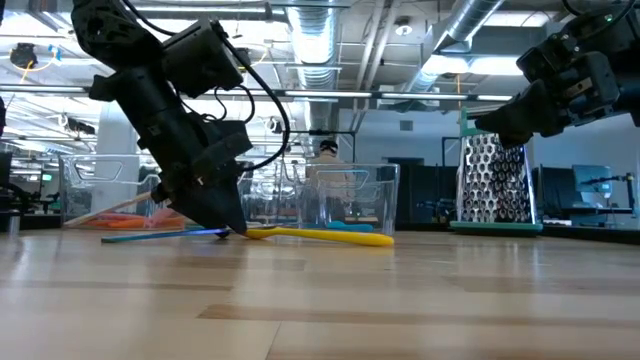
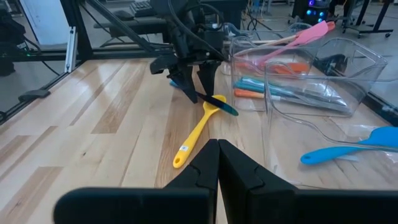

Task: Pick & Place Kitchen Items
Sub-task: Put the dark blue knife into the middle transparent bin

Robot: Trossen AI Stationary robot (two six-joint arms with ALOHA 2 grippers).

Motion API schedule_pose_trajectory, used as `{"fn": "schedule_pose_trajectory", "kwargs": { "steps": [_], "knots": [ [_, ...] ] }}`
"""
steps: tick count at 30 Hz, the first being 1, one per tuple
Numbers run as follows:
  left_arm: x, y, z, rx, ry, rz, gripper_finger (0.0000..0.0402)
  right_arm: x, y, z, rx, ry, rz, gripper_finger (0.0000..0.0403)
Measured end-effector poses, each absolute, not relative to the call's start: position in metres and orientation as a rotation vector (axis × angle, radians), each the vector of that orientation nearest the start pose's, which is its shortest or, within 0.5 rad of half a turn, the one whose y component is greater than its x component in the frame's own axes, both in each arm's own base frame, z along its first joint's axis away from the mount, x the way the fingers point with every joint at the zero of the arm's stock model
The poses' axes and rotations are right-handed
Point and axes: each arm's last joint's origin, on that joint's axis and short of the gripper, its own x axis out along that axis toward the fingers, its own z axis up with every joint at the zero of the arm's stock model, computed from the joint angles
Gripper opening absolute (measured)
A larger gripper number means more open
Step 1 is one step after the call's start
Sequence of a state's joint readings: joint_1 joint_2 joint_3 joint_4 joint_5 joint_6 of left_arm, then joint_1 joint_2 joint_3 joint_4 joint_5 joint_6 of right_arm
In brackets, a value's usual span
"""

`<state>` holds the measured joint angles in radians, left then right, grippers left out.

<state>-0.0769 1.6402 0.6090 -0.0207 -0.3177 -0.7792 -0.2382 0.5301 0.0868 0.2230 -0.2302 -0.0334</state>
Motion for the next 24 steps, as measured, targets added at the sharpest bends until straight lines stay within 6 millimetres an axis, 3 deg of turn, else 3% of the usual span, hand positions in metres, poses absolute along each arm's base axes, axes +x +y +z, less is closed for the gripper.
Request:
{"fn": "schedule_pose_trajectory", "kwargs": {
  "steps": [5, 17, 24],
  "knots": [
    [0.262, -0.0113, 0.1043, -0.498, 0.886, 0.605, 0.0177, 0.1307, -0.0249, 0.1653, 0.017, 0.213, -0.004, 0.0003],
    [0.262, -0.0117, 0.1039, -0.517, 0.888, 0.602, 0.0036, 0.1307, -0.0249, 0.1653, 0.026, 0.212, -0.005, 0.0003],
    [0.2623, -0.0124, 0.104, -0.523, 0.889, 0.592, 0.0014, 0.1307, -0.0249, 0.1653, 0.026, 0.212, -0.005, 0.0003]
  ]
}}
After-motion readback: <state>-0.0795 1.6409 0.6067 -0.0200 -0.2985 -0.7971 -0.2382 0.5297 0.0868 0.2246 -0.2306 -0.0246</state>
